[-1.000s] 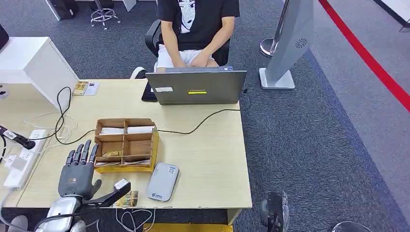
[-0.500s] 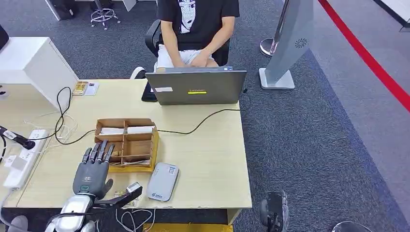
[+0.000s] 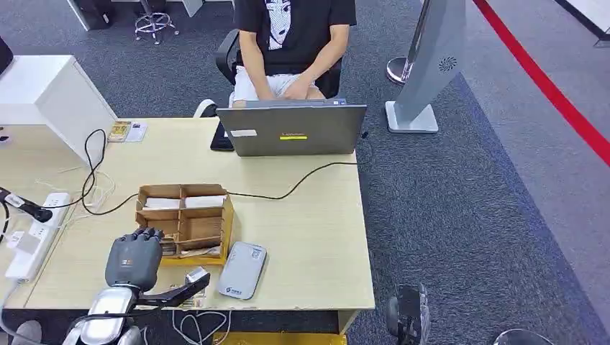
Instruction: Pass the card to the sensor for recognition and then transmit it.
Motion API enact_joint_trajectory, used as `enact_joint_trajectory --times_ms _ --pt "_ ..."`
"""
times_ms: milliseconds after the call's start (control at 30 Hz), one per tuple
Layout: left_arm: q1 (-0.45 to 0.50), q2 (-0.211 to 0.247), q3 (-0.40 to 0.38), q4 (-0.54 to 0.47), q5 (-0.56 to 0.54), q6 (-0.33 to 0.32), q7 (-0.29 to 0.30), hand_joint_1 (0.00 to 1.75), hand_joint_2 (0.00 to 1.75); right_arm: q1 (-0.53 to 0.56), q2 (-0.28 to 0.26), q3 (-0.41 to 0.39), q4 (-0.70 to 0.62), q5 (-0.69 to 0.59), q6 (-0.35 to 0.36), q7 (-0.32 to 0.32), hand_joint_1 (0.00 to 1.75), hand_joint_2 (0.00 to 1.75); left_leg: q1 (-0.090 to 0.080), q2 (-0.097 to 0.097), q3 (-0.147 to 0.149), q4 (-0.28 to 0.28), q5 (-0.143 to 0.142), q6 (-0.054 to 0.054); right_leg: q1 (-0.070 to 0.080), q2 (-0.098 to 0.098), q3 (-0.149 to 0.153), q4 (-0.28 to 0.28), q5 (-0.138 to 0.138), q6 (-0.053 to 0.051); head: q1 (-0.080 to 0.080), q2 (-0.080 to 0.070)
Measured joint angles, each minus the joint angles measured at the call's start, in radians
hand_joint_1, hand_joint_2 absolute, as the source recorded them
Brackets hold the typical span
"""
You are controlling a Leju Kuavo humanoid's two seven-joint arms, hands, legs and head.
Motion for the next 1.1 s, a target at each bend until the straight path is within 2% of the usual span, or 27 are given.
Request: enact_joint_trajectory --times_ms 267,433,500,800,967,1100 --pt "0.001 0.013 -0.021 -0.021 0.0 -0.01 0.065 1.75 1.75 -0.001 0.0 0.0 0.001 0.002 -0.009 0.0 0.0 1.75 0.0 0.0 0.0 0.0 0.0 0.0 0.0 0.0 0.0 0.0 0.0 0.0 -0.001 0.0" --pt "0.001 0.041 -0.037 -0.071 0.0 0.002 0.138 1.75 1.75 -0.001 0.0 0.0 0.001 0.006 -0.013 0.0 0.0 1.75 0.0 0.0 0.0 0.0 0.0 0.0 0.0 0.0 0.0 0.0 0.0 0.0 -0.001 0.0" --pt "0.0 0.052 -0.037 -0.104 0.0 0.002 0.149 1.75 1.75 -0.001 0.0 -0.001 0.002 0.015 -0.013 0.0 0.0 1.75 0.0 0.0 0.0 0.0 0.0 0.0 0.0 0.0 0.0 0.0 0.0 0.0 -0.001 0.0" --pt "-0.027 0.098 -0.037 -0.262 0.0 -0.039 0.126 1.75 1.75 -0.001 0.001 -0.004 0.002 0.033 -0.01 0.0 0.0 1.75 0.0 0.0 0.0 0.0 0.0 0.0 0.0 0.0 0.0 0.0 0.0 0.0 0.0 0.0" --pt "-0.062 0.127 -0.035 -0.275 0.0 -0.072 0.125 1.75 1.75 -0.003 0.002 -0.004 0.004 0.045 -0.009 0.0 0.0 1.75 0.0 0.0 0.0 0.0 0.0 0.0 0.0 0.0 0.0 0.0 0.0 0.0 0.0 0.0" --pt "-0.103 0.141 -0.003 -0.259 0.0 -0.107 0.089 1.75 1.75 -0.012 0.005 -0.003 0.011 0.06 -0.001 0.0 0.0 1.75 0.0 0.0 0.0 0.0 0.0 0.0 0.0 0.0 0.0 0.0 0.0 0.0 0.0 0.0"
